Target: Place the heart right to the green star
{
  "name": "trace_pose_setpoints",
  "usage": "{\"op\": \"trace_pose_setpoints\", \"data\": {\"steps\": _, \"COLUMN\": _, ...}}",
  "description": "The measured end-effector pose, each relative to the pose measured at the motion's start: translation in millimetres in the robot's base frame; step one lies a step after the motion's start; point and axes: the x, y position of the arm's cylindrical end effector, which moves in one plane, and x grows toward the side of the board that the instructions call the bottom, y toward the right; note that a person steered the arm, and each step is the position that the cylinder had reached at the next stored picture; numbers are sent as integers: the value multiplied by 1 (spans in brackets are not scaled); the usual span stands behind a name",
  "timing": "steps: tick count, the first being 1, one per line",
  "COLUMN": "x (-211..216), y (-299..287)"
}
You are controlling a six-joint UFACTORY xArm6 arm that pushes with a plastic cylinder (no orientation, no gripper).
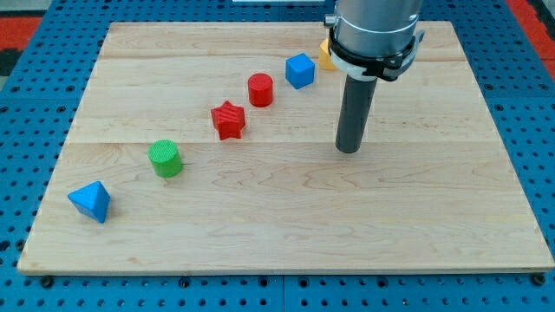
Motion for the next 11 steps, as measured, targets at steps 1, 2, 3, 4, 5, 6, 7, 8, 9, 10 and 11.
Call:
{"op": "trace_pose_setpoints", "data": {"steps": 1, "x": 2, "y": -1}}
{"op": "trace_pose_setpoints", "data": {"steps": 2, "x": 2, "y": -1}}
{"op": "trace_pose_setpoints", "data": {"steps": 3, "x": 2, "y": -1}}
{"op": "trace_pose_setpoints", "data": {"steps": 4, "x": 2, "y": 0}}
{"op": "trace_pose_setpoints", "data": {"steps": 5, "x": 2, "y": 1}}
{"op": "trace_pose_setpoints", "data": {"steps": 6, "x": -1, "y": 3}}
{"op": "trace_pose_setpoints", "data": {"steps": 7, "x": -7, "y": 3}}
{"op": "trace_pose_setpoints", "data": {"steps": 8, "x": -53, "y": 20}}
{"op": "trace_pose_setpoints", "data": {"steps": 9, "x": -101, "y": 91}}
{"op": "trace_pose_setpoints", "data": {"steps": 10, "x": -149, "y": 175}}
{"op": "trace_pose_setpoints", "data": {"steps": 11, "x": -206, "y": 154}}
